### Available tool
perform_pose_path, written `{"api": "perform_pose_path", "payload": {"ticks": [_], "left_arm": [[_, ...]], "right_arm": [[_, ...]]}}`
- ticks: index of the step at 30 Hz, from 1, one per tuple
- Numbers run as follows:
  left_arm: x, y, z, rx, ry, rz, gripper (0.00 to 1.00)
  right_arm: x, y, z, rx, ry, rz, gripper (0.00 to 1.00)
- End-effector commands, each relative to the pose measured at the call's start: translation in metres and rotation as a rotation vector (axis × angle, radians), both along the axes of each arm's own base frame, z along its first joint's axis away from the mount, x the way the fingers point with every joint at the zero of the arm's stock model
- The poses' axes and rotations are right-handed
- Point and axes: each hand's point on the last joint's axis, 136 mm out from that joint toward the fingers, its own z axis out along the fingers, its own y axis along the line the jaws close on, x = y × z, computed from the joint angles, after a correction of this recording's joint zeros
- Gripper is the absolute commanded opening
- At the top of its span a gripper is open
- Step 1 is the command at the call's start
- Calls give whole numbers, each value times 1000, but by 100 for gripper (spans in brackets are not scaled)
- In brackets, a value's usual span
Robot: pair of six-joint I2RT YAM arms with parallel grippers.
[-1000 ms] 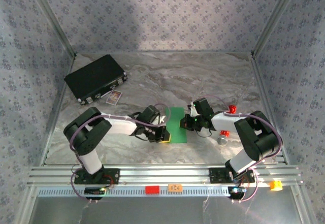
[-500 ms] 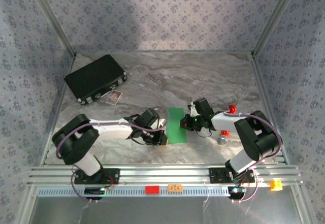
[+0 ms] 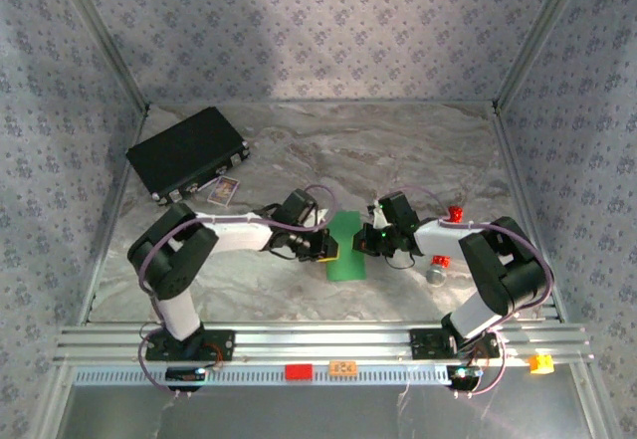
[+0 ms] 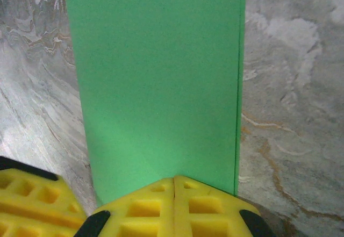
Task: Fold a paper plane with a square sheet of paper (pick it up from the middle)
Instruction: First fold the square sheet of paper in half at the center of the table.
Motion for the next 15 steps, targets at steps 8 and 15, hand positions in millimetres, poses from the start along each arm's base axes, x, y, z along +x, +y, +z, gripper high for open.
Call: {"api": "perform_pose_path", "payload": {"ticks": [8, 15], "left_arm": [[-23, 28, -48, 42, 103, 29, 13], [0, 13, 1, -45, 18, 41, 14]], "right_arm": [[-43, -45, -53, -221, 199, -62, 0], [-43, -45, -52, -223, 196, -58, 0]]}}
